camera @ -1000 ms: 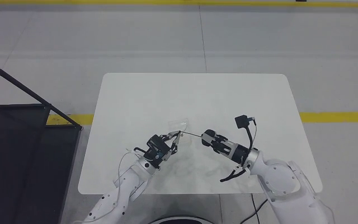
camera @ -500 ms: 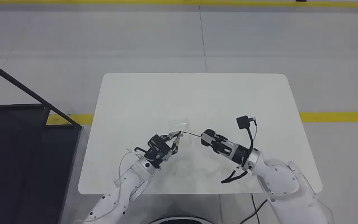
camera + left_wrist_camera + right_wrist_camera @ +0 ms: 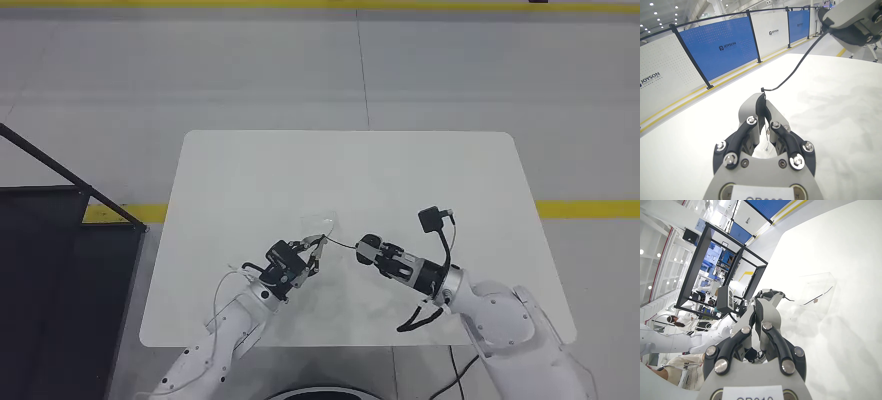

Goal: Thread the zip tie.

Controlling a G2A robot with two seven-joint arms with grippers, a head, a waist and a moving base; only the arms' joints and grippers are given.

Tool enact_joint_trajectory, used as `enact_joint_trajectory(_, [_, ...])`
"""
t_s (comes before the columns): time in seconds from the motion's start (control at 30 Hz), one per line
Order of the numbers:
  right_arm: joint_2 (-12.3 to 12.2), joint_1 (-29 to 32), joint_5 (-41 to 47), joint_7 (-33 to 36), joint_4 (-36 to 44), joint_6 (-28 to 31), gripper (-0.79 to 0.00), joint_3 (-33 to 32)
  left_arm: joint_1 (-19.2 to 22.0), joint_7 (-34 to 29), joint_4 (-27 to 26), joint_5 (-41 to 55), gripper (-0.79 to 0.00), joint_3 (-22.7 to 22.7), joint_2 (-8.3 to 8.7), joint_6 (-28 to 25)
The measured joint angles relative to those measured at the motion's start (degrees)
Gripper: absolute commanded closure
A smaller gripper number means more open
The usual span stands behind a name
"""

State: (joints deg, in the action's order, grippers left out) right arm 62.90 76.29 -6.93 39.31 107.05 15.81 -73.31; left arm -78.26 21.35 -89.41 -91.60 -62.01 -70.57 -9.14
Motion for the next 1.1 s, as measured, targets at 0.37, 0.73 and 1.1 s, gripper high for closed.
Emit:
enact_joint_trajectory(0.37, [-0.1,-0.1,0.8,0.3,-0.5,1.0,0.0,0.0,0.0,0.2,0.2,-0.5,0.0,0.1,-0.14,-0.4])
enact_joint_trajectory(0.73, [-0.1,-1.5,0.7,0.7,-1.1,-2.1,0.0,0.8,-0.3,1.5,-0.1,0.3,0.0,-0.4,-0.27,-0.1])
enact_joint_trajectory(1.1, [-0.1,-2.5,-0.2,0.9,-1.0,-8.6,0.0,1.2,-1.0,3.6,-0.6,2.9,0.0,-1.4,-0.39,-0.3])
